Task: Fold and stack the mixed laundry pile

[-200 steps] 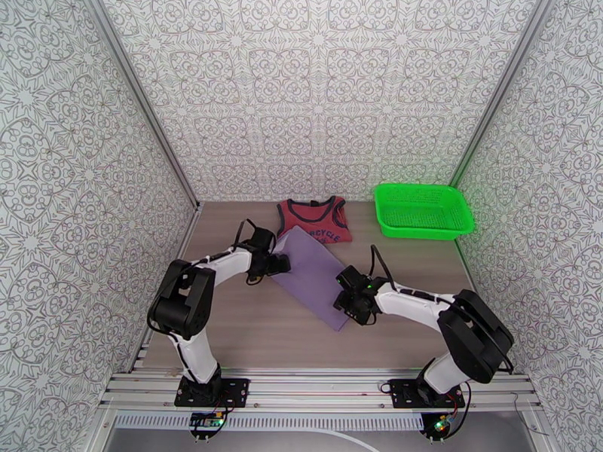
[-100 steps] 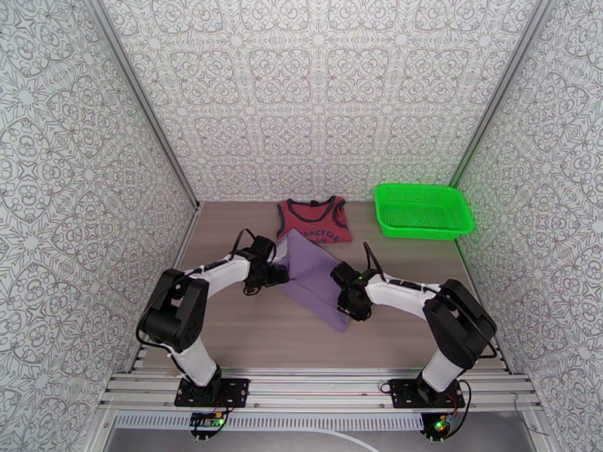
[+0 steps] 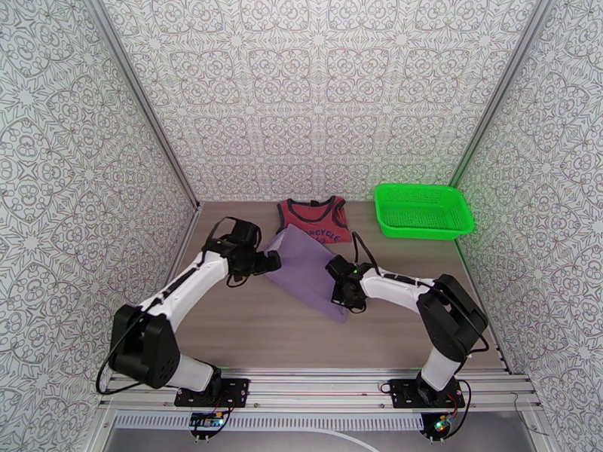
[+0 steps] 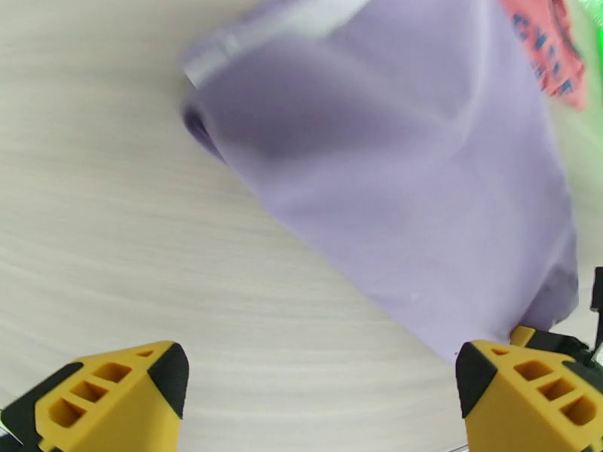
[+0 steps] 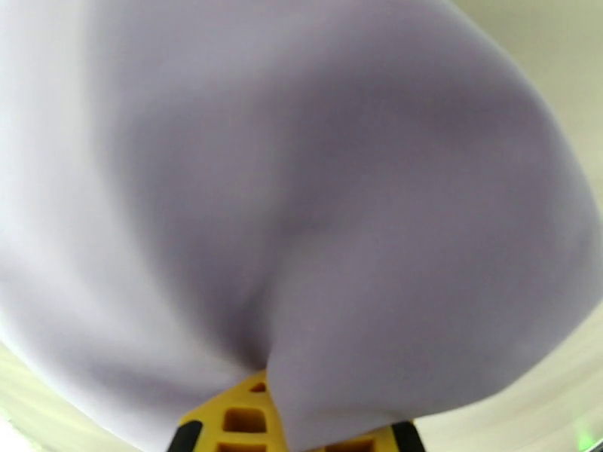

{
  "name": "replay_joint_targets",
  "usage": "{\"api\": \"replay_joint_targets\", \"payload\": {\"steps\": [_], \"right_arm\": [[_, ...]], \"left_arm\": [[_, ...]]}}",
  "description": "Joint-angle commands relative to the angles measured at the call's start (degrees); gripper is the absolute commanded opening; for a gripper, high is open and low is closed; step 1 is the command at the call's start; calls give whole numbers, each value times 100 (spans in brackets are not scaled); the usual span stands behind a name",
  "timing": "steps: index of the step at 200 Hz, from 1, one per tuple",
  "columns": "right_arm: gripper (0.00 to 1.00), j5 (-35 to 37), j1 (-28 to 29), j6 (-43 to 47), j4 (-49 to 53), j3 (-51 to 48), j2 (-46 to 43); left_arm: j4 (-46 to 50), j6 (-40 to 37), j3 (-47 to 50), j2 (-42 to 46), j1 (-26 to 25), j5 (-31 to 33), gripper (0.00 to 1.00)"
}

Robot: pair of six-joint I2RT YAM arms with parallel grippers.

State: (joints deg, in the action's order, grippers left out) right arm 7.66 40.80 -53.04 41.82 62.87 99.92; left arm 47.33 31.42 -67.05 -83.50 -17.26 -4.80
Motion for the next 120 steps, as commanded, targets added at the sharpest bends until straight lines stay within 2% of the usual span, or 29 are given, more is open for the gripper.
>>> {"api": "replay_joint_targets", "payload": {"steps": [1,30,60,92,110,120], "right_arm": [[0,992,-88,1180,1220,568,-311],[0,1499,-257,1729,2113,877,-546],[0,1937,-428,2051,2503,1053,-627],[0,2179,-630,2433,2530,1021,-640],[0,2349,-740,2663,2541,1014,-632],[0,2477,-804,2758,2579,1025,-640]], "left_arm": [[374,-180,-94,149,39,-121,100],[129,-130,18,80,-212,-281,100],[-218,-58,-183,-343,-910,-465,99],[-799,234,-706,-1209,-1631,-841,99],[-1126,439,-1110,-1809,-1893,-906,99],[-1330,525,-1360,-2137,-2000,-1162,99]]}}
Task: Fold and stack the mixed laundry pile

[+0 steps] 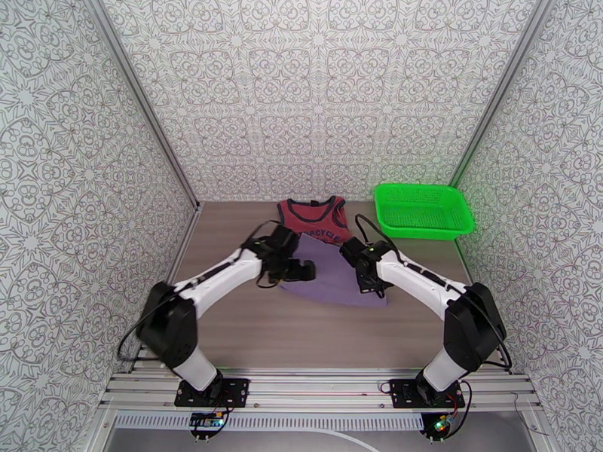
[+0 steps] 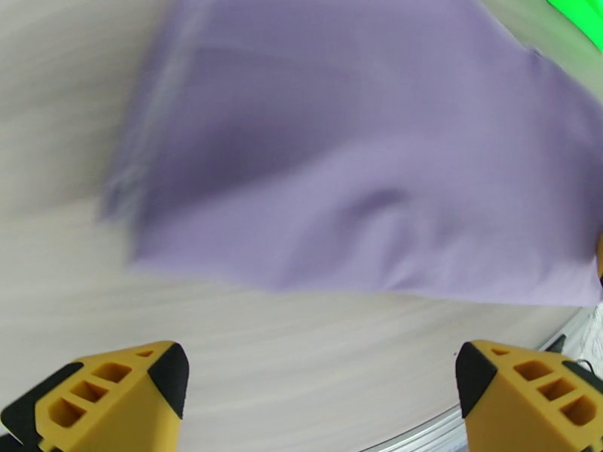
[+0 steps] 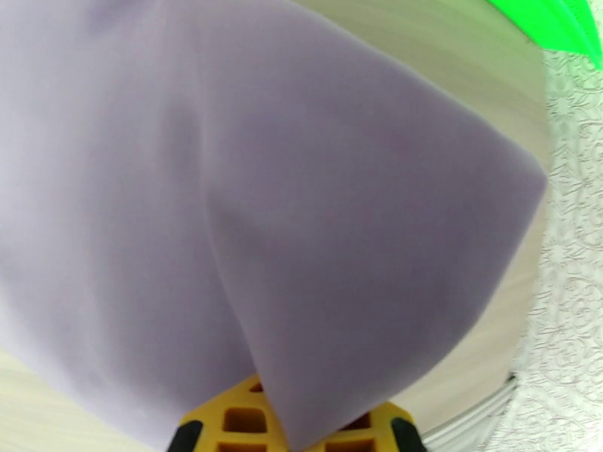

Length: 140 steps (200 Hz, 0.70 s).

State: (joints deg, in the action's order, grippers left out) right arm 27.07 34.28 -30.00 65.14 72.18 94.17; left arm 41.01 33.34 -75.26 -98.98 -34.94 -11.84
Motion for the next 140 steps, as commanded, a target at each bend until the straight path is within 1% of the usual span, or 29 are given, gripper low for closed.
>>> {"api": "replay_joint_targets", "payload": {"steps": [1,19,33,50,58,69,78,91,103,140], "right_arm": [[0,549,-156,466,254,94,-61],[0,780,-269,640,306,95,-99],[0,928,-370,828,300,71,-146],[0,1041,-481,1024,211,29,-193],[0,1041,-527,1103,138,16,-197],[0,995,-608,1174,9,-11,-193],[0,916,-655,1239,-95,-33,-181],[0,808,-741,1310,-247,-50,-139],[0,754,-789,1365,-345,-60,-89],[0,626,-978,1552,-556,-88,20]], "left_arm": [[-712,341,-566,-619,-237,-468,99],[-854,401,-1097,-1204,-402,-498,100],[-881,447,-1492,-1655,-484,-685,98],[-1179,635,-1716,-2025,-572,-1129,86],[-1382,754,-1728,-2104,-628,-1273,77],[-1590,899,-1736,-2167,-708,-1417,57],[-1656,973,-1745,-2189,-765,-1477,42],[-1671,1045,-1722,-2187,-836,-1527,15],[-1720,1115,-1654,-2187,-872,-1586,0],[-2046,1350,-1489,-2462,-1017,-1927,0]]}}
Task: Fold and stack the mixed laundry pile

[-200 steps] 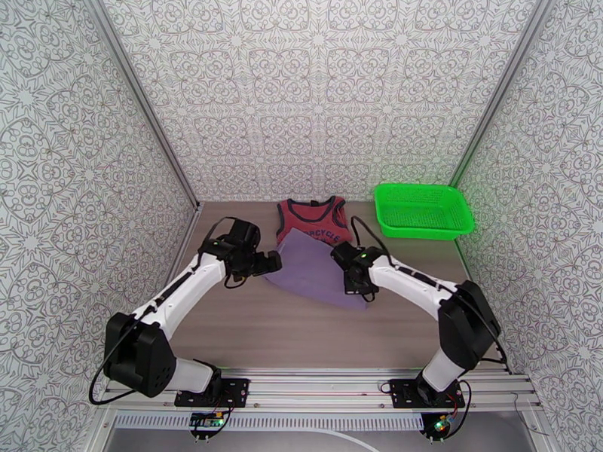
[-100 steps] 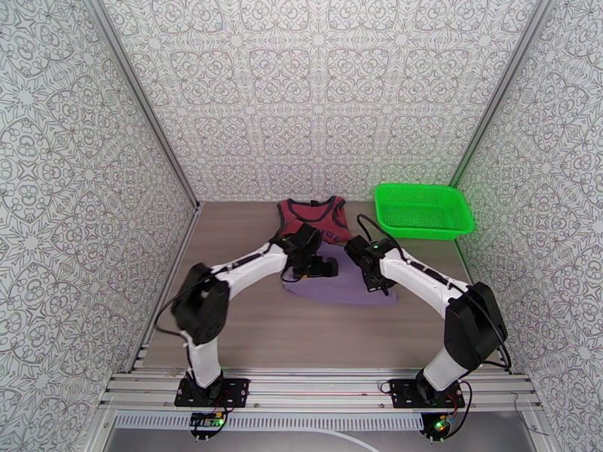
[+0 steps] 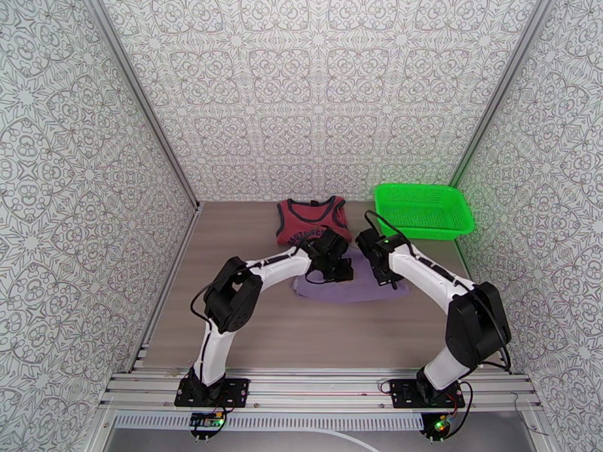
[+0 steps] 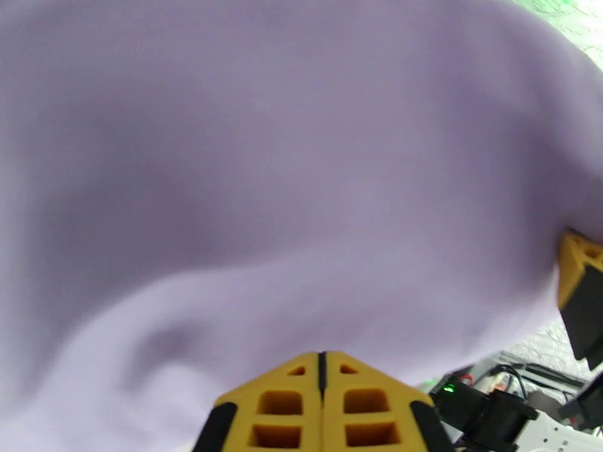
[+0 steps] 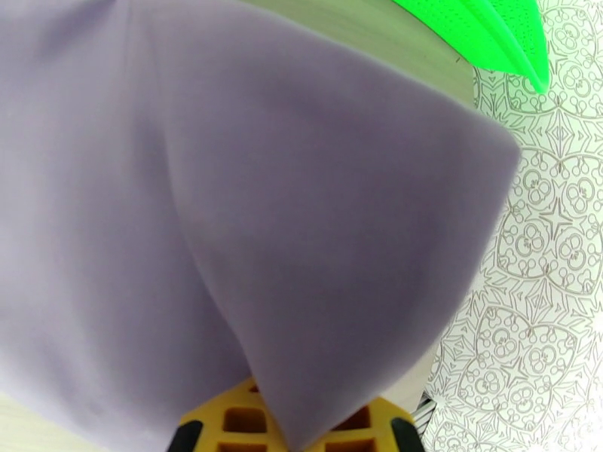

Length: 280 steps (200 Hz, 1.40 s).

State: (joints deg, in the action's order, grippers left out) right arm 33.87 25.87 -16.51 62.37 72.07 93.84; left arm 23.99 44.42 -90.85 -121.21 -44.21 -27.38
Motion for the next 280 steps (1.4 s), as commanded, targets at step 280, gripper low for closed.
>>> {"api": "replay_joint_targets", "payload": {"steps": [280], "right_arm": [[0,-1760,-486,1176,55,1412,334]], "left_arm": [[10,-1046,1910,748,1520,777,19]]}}
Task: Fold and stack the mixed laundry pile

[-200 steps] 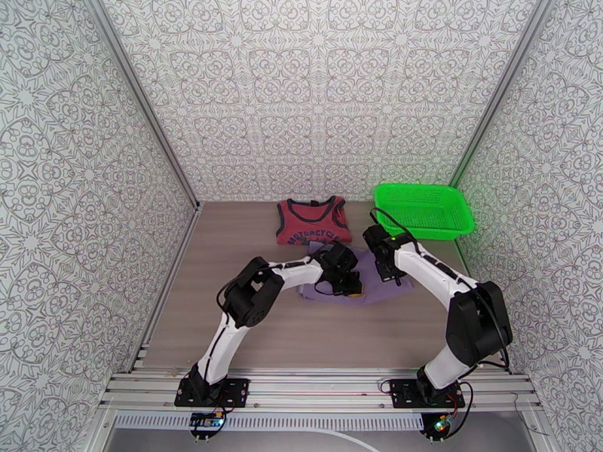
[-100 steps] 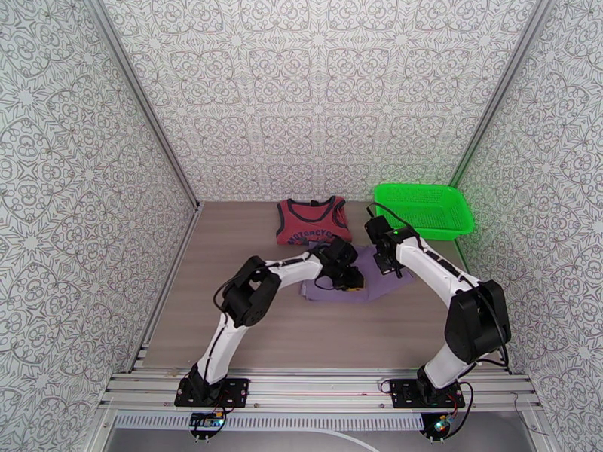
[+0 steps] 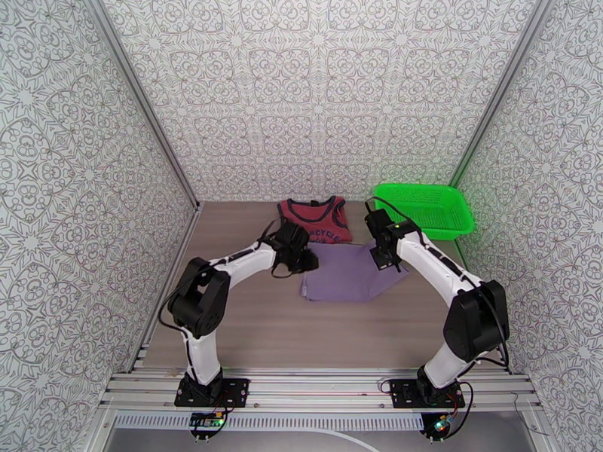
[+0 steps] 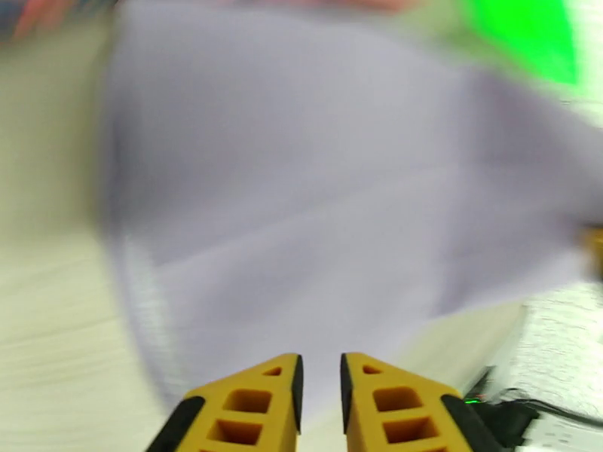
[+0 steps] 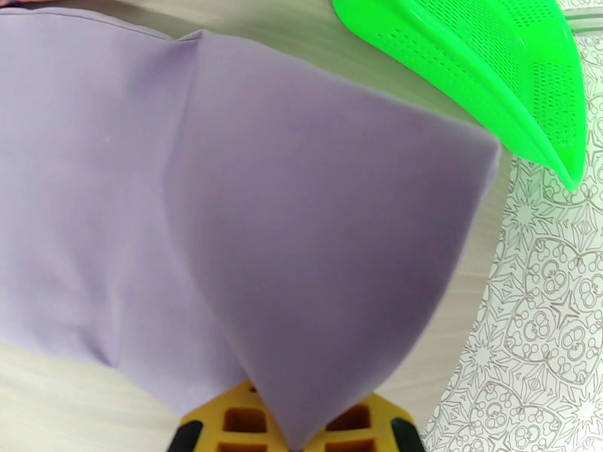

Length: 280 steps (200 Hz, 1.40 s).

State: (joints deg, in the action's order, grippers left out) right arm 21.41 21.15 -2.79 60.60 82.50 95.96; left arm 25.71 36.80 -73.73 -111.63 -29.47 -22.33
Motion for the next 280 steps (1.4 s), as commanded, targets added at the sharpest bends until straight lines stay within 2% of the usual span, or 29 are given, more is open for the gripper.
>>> {"api": "replay_joint_targets", "payload": {"steps": [1,59,101,180,258,280], "right_arm": [[0,-532,-10,-201,232,380,123],[0,-1752,311,-760,355,889,397],[0,-2752,676,-1429,8,1190,838],[0,-3082,1400,-2196,-340,1927,1938],[0,-3237,1726,-2433,-330,2401,2672],[27,-3152,1726,-2446,-312,2344,2626]], "left_arm": [[-163,-285,209,-223,52,281,19],[-624,-195,452,-495,-4,10,16],[-829,-98,647,-451,-50,-66,16],[-963,-57,1050,-193,-59,0,14],[-1074,-2,1239,-142,-66,4,13],[-985,-53,1239,-89,-67,50,13]]}}
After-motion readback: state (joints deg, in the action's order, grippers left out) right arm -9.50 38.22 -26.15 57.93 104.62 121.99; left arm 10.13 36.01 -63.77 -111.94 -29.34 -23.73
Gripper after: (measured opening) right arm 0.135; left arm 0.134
